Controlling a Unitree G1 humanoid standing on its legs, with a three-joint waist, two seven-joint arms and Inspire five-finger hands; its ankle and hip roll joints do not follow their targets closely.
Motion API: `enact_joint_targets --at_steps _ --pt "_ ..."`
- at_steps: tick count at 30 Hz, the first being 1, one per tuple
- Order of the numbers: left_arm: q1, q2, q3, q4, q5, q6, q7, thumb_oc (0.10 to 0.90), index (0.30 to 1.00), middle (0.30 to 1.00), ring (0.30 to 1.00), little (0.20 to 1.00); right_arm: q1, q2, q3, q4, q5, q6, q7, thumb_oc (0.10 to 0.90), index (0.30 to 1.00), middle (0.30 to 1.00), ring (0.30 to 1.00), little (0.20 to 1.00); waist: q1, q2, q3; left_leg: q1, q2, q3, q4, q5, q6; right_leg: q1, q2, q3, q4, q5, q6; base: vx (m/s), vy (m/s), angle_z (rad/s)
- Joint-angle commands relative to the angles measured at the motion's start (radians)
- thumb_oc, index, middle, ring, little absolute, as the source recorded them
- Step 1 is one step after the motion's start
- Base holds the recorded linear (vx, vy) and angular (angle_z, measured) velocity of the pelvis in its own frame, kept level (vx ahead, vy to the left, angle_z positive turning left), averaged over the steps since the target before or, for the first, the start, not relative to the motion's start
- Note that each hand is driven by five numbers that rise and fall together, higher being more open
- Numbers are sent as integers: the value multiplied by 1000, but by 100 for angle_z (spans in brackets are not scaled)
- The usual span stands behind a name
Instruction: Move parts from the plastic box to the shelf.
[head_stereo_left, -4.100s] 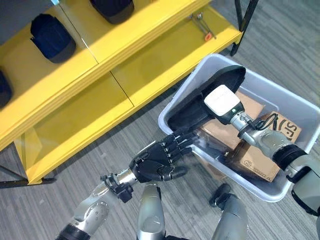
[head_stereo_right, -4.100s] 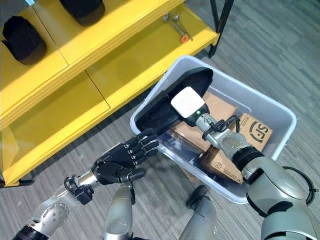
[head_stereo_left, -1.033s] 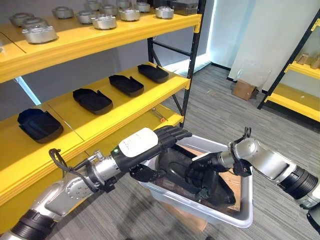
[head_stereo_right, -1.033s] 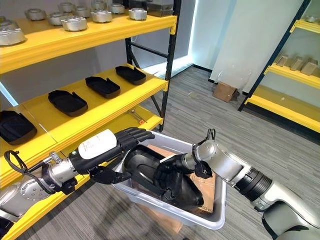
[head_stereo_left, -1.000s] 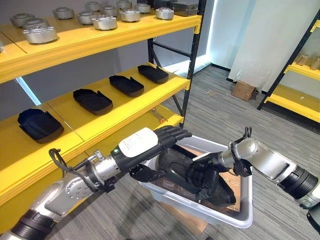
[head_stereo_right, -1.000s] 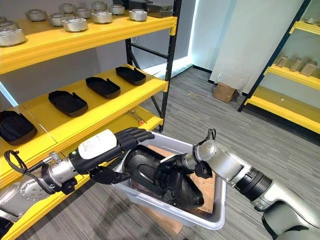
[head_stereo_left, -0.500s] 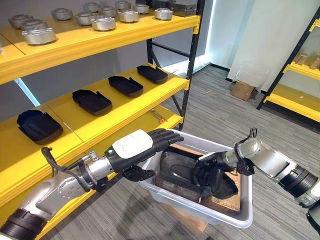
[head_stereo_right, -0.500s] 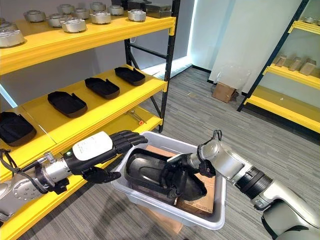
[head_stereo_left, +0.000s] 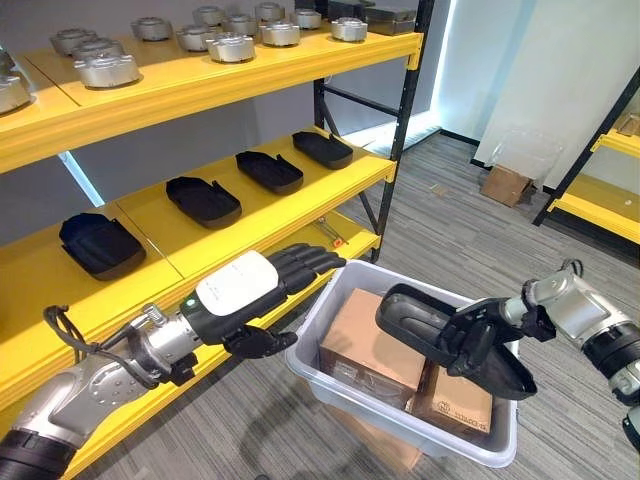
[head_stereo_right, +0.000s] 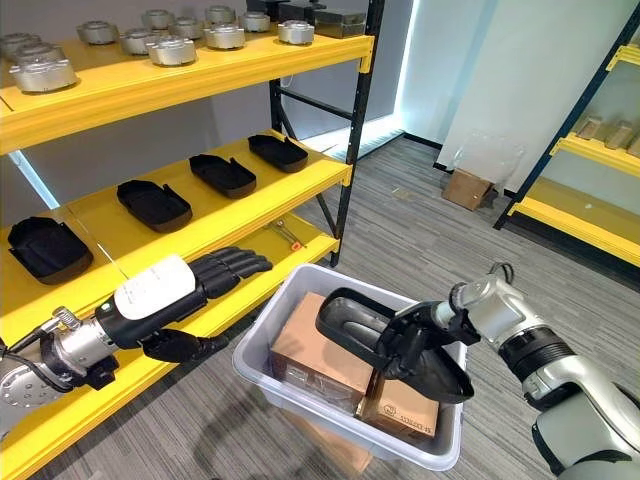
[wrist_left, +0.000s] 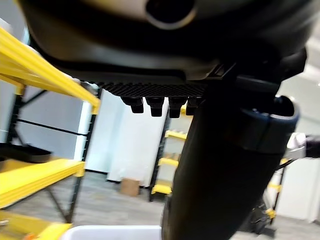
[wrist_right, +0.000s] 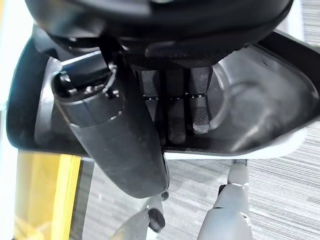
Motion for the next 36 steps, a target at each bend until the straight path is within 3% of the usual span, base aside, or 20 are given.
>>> enact_joint_targets --at_steps 1,6,9,14,25,30,36 --pt "-64 95 78 -48 -31 -81 144 900 1000 1000 1000 1000 -206 -67 1 -8 90 -92 67 400 300 300 300 300 19 -37 -29 7 31 -40 55 -48 19 26 -91 11 69 -74 64 0 0 0" --pt "-82 130 55 -23 76 -143 242 900 1000 1000 1000 1000 -209 -44 16 -92 123 -85 122 400 300 300 300 300 10 -34 -30 9 32 -35 55 -49 21 23 -92 18 68 -72 68 0 0 0" --pt "-183 111 -80 29 184 -115 362 900 1000 1000 1000 1000 -194 96 43 -315 98 21 133 400 300 300 300 300 -18 -27 -34 19 30 -11 56 -55 27 17 -94 44 53 -58 73 -13 8 -7" --pt "-303 69 -212 57 260 -77 443 900 1000 1000 1000 1000 -181 200 95 -484 151 89 133 400 300 300 300 300 -36 -25 -32 23 32 5 59 -60 28 12 -95 55 50 -54 75 -6 3 -11" --pt "-435 -15 -364 89 365 17 576 900 1000 1000 1000 1000 -182 296 190 -583 153 60 124 400 300 300 300 300 -37 -26 -33 20 35 14 63 -66 30 4 -96 62 44 -52 76 -6 -2 -3" --pt "-439 -27 -376 91 360 39 562 900 1000 1000 1000 1000 -177 291 196 -601 140 74 106 400 300 300 300 300 -39 -26 -36 21 36 17 62 -66 28 4 -93 65 41 -52 76 0 0 0" --pt "-412 -4 -361 84 338 35 526 900 1000 1000 1000 1000 -166 259 178 -584 144 38 93 400 300 300 300 300 -39 -26 -35 19 38 19 69 -70 30 1 -95 67 43 -52 77 0 0 0"
